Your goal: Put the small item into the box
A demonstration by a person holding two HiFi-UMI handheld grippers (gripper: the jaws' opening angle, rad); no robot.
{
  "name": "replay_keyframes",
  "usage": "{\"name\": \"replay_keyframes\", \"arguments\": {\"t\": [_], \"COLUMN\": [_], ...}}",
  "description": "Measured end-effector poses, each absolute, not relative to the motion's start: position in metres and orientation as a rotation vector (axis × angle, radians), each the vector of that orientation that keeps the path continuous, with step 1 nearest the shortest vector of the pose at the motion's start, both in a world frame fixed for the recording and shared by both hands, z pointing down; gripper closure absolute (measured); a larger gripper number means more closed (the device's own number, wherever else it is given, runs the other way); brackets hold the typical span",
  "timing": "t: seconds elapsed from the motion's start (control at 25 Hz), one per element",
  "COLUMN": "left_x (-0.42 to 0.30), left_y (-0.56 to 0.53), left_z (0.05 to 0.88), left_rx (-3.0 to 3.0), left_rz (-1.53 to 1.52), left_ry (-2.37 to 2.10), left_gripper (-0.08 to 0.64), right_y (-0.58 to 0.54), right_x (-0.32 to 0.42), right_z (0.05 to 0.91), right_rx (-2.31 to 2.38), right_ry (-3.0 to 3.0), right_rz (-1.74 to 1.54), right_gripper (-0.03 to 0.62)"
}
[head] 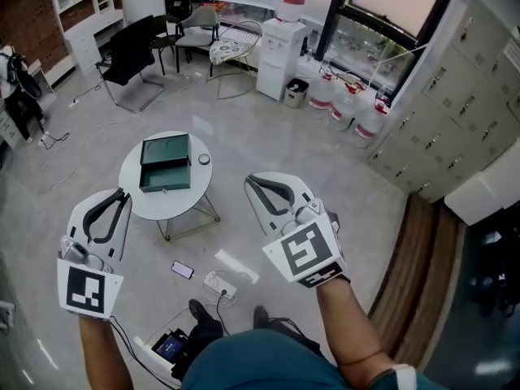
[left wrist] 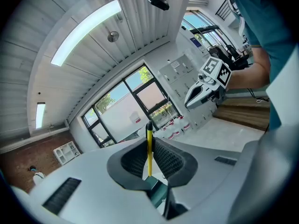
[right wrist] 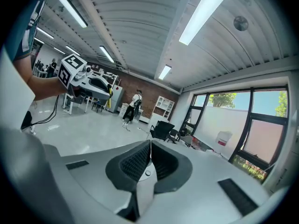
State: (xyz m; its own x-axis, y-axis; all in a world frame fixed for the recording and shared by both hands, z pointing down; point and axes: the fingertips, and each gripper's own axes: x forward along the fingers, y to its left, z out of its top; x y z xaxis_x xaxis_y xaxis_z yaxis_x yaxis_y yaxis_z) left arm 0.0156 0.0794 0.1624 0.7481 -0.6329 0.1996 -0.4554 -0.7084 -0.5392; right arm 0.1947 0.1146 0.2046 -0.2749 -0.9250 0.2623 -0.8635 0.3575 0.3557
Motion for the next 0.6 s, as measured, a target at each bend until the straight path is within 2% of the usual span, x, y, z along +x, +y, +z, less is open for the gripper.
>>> {"name": "replay_keyframes", "arguments": {"t": [0.6], "left_x": [-0.06], "left_y": [-0.06], "left_z": [0.159], "left_rx": [-2.542], "left_rz": [-0.446], "left_ry": [0.623], "left_gripper": [0.508], "right_y": [0.005], "right_x": [0.105], "right_z": [0.194], "right_rx": [1.693], "right_ry": [-2.066], "right_rz": [-0.149], "right_gripper": [0.555]}}
